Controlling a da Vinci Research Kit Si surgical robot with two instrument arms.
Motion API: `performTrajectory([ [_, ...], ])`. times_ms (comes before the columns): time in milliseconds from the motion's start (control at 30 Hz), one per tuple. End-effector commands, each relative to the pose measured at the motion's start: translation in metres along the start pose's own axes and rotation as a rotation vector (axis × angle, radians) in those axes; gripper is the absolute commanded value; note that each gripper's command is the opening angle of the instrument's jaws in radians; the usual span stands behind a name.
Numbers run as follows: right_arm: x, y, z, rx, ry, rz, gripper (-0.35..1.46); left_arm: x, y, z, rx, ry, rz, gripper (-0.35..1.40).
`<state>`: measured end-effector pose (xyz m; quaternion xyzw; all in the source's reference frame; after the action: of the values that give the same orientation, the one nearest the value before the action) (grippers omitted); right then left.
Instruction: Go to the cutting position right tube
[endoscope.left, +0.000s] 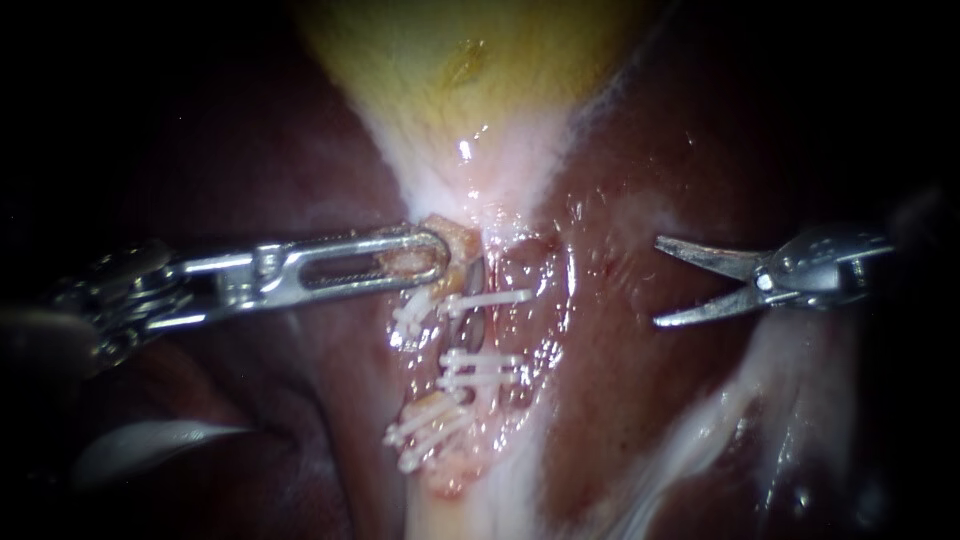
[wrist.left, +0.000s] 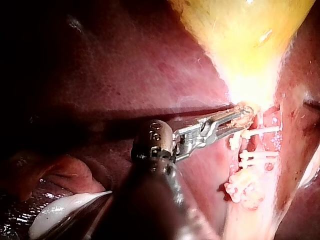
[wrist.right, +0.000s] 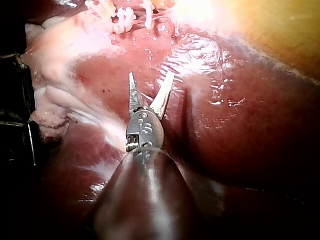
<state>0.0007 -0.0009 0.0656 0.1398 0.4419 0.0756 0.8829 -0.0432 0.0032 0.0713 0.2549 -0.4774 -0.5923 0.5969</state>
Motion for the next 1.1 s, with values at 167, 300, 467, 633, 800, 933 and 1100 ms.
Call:
performTrajectory([
  [167,0.0000,0.0000,0.0000,-0.001,0.000,0.000,1.45,-0.0007,-0.0002,-0.0008,0.003,0.005,-0.003,-0.35],
  [300,0.0000,-0.0001,0.0000,-0.001,0.000,0.000,1.45,-0.0020,-0.0007,-0.0026,0.001,0.012,-0.010,-0.35],
  [467,0.0001,-0.0001,0.0000,0.000,0.000,0.000,1.45,-0.0041,-0.0021,-0.0052,0.011,-0.020,-0.031,-0.35],
  [633,0.0002,-0.0002,0.0000,-0.001,0.000,0.000,1.45,-0.0054,-0.0040,-0.0070,0.022,-0.041,-0.019,-0.35],
  [800,0.0003,-0.0002,0.0000,0.000,0.000,0.000,1.45,-0.0056,-0.0052,-0.0074,0.025,-0.052,-0.018,-0.35],
  [933,0.0004,-0.0003,0.0000,0.000,0.000,0.000,1.45,-0.0056,-0.0053,-0.0075,0.025,-0.052,-0.018,-0.35],
  [1100,0.0008,-0.0006,0.0004,0.017,0.011,0.019,1.45,-0.0055,-0.0053,-0.0074,0.025,-0.052,-0.018,-0.35],
])
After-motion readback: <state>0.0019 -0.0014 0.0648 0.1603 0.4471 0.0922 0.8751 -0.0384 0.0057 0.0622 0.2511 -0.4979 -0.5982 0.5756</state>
